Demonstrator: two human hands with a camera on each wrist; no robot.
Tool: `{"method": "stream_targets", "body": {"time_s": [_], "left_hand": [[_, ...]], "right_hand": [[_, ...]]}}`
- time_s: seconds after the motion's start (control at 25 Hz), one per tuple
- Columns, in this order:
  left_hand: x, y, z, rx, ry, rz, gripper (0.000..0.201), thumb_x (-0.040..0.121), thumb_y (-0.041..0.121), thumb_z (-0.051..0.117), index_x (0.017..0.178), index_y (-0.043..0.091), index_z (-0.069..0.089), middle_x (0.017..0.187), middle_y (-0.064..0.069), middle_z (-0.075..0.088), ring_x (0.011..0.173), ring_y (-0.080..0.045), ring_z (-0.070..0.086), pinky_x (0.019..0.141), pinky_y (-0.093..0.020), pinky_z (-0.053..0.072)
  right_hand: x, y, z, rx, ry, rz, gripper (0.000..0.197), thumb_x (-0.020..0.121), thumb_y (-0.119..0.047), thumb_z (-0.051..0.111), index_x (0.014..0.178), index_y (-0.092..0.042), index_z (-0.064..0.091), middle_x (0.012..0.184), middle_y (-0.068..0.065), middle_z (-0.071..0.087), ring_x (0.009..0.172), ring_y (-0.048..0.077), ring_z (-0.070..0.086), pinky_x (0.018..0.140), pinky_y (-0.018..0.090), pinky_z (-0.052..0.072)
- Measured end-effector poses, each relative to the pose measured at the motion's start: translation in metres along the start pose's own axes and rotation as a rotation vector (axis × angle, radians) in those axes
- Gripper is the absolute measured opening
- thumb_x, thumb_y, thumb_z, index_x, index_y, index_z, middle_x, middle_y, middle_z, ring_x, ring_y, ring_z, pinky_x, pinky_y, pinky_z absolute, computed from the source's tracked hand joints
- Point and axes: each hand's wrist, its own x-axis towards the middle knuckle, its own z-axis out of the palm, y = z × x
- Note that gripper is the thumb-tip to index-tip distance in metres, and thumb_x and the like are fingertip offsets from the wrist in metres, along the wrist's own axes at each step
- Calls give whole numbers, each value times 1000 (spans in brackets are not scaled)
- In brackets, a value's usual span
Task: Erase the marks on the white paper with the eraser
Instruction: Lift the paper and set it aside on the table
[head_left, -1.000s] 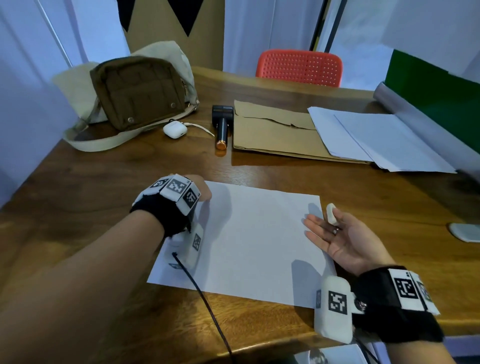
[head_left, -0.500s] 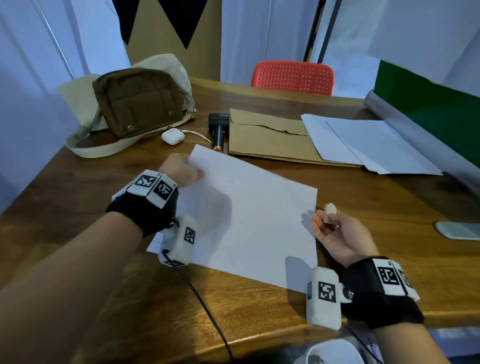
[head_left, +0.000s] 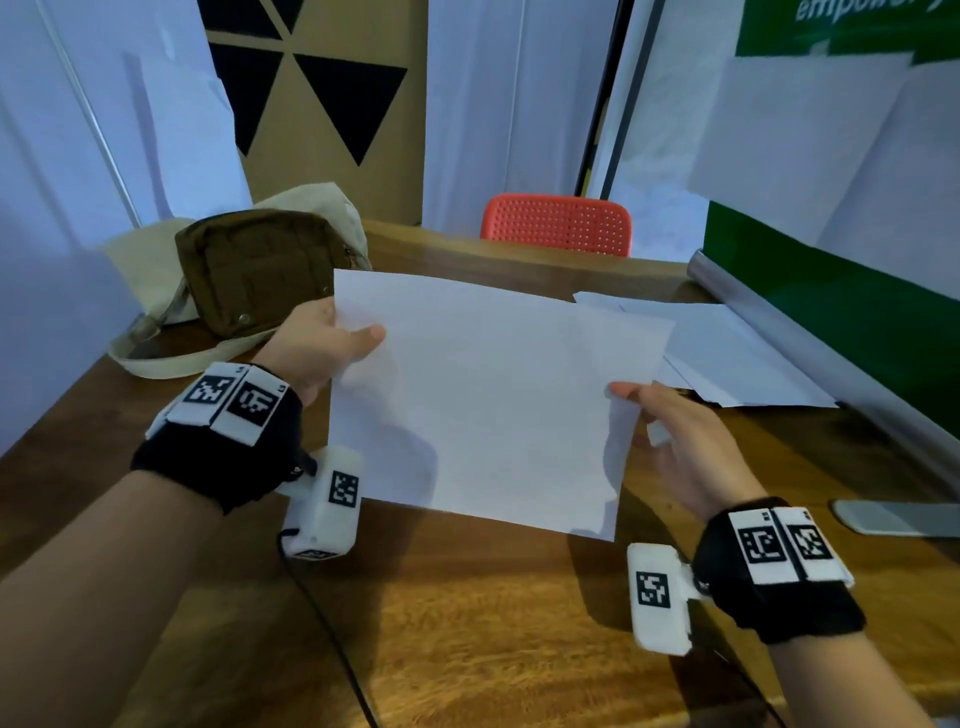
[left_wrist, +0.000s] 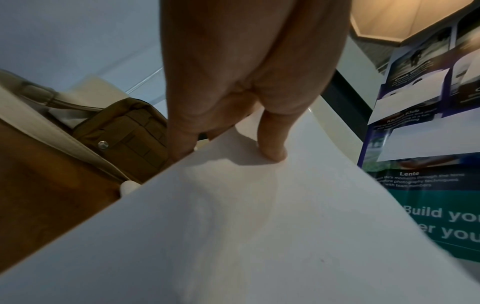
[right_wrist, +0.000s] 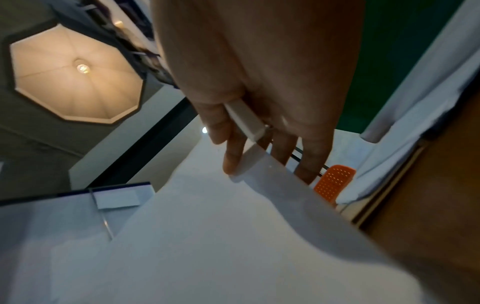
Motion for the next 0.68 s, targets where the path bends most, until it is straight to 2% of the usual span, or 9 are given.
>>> {"method": "stream_targets", "body": {"time_s": [0.08, 0.2, 0.32, 0.36, 0.44, 0.52, 0.56, 0.6, 0.68], "left_hand": [[0, 3, -1, -34, 7, 48, 33, 93, 2, 52, 126, -1, 53, 116, -14, 63, 103, -31, 61, 86, -38, 52], [-3, 9, -4, -78, 34, 171, 27, 93, 7, 52, 119, 4, 58, 106, -6, 68, 91, -20, 67, 77, -28, 58], [-6, 4, -5, -96, 68, 215, 17, 93, 6, 52, 104, 14, 63, 90, 7, 74, 82, -9, 70, 70, -21, 58], [-7, -2, -3, -72, 61, 184, 17, 93, 5, 52, 100, 17, 63, 86, 9, 75, 82, -9, 70, 69, -21, 58], [-10, -15, 3, 14, 53, 86, 15, 92, 6, 54, 103, 14, 62, 95, 2, 73, 92, -19, 67, 79, -32, 57], [-12, -26, 6, 79, 70, 13, 21, 92, 11, 56, 112, 8, 61, 107, -8, 68, 100, -28, 63, 88, -42, 52], [-11, -28, 7, 79, 83, 5, 23, 92, 13, 56, 114, 5, 61, 107, -9, 67, 101, -29, 63, 88, -43, 51], [-10, -29, 7, 62, 94, 13, 24, 93, 13, 55, 114, 4, 61, 106, -9, 67, 100, -29, 63, 86, -41, 51], [-8, -27, 7, 30, 100, 33, 22, 94, 12, 54, 112, 5, 61, 103, -6, 67, 96, -27, 63, 82, -37, 51]], "right_hand": [[3, -8, -2, -89, -7, -65, 29, 97, -24, 42, 92, -25, 71, 111, -6, 66, 117, 16, 52, 106, 45, 38], [1, -25, 0, -186, 52, -244, 27, 96, -22, 42, 89, -29, 68, 108, 0, 63, 106, 12, 54, 88, 26, 45], [-1, -31, 2, -254, 82, -354, 27, 95, -19, 44, 87, -31, 66, 100, -2, 60, 106, 12, 52, 92, 28, 40], [-1, -29, 3, -322, 66, -323, 26, 96, -18, 43, 88, -28, 66, 98, -3, 59, 108, 10, 49, 93, 28, 37], [0, -20, 6, -455, 19, -241, 25, 96, -16, 43, 94, -23, 67, 100, -8, 60, 113, 5, 44, 93, 23, 35], [0, -12, 7, -463, -13, -223, 25, 96, -15, 43, 91, -25, 66, 95, -17, 61, 105, -2, 51, 84, 12, 36], [1, -11, 6, -431, -20, -223, 27, 96, -15, 43, 89, -27, 65, 93, -20, 61, 101, -8, 53, 81, 9, 36], [1, -10, 4, -383, -24, -215, 28, 96, -15, 43, 87, -29, 65, 94, -21, 62, 99, -12, 53, 83, 10, 37], [2, -13, 2, -270, -17, -235, 28, 95, -15, 43, 87, -29, 67, 98, -15, 66, 99, -9, 55, 90, 18, 39]]}}
